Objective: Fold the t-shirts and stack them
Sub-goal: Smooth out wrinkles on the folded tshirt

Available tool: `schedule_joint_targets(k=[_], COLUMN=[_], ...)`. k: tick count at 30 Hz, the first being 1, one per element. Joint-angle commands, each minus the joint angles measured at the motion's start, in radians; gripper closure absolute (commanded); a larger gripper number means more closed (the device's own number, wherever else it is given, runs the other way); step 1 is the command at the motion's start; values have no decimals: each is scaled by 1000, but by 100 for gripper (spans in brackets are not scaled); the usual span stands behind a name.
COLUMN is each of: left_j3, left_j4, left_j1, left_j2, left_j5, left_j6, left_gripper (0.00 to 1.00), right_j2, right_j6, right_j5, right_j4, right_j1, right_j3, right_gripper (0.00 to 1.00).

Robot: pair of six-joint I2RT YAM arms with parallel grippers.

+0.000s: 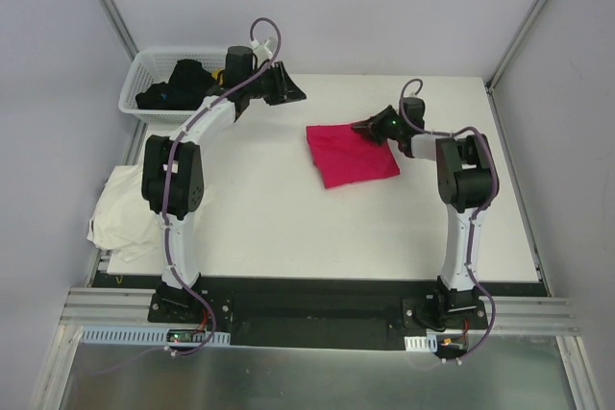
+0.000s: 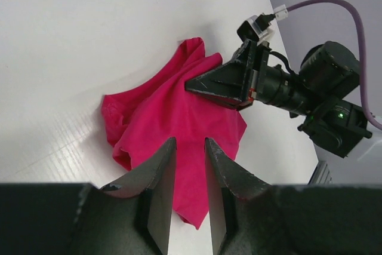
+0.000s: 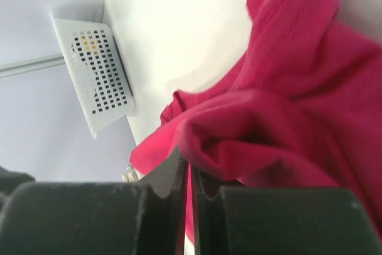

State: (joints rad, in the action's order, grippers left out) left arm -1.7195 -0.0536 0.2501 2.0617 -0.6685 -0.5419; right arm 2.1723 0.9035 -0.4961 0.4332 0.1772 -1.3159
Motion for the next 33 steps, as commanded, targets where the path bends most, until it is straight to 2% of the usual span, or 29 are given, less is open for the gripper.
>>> schedule_joint_targets(k=[1, 9, 14, 17, 21, 25, 26, 33], left_j3=[-40, -40, -38, -34, -23, 67, 84, 126], left_j4=[-8, -17, -32, -54, -94, -237, -311, -383], left_j1=[12, 49, 86, 104, 130, 146, 149, 170], left_j2=[-17, 9, 23, 35, 104, 147, 155, 230], left_j5=[-45, -63, -77, -86, -106, -151, -158, -161], left_j6=[10, 7, -7, -7, -32, -130, -169, -213], left_gripper=[75, 75, 76, 76, 76, 77, 76, 77], right_j2=[76, 210, 219, 169, 16, -81, -94, -121], right_j6=[-11, -11, -11, -2, -20, -20, -18, 20], right_j5=[13, 17, -1, -15, -25, -30, -39, -64], right_j4=[-27, -97, -100, -74, -48, -8, -2, 71], right_j1=[1, -10, -27, -38, -48, -50, -48, -48], right_j3=[-121, -302, -327, -293, -214, -97, -59, 38], right_gripper=[94, 94, 93, 92, 90, 89, 88, 88])
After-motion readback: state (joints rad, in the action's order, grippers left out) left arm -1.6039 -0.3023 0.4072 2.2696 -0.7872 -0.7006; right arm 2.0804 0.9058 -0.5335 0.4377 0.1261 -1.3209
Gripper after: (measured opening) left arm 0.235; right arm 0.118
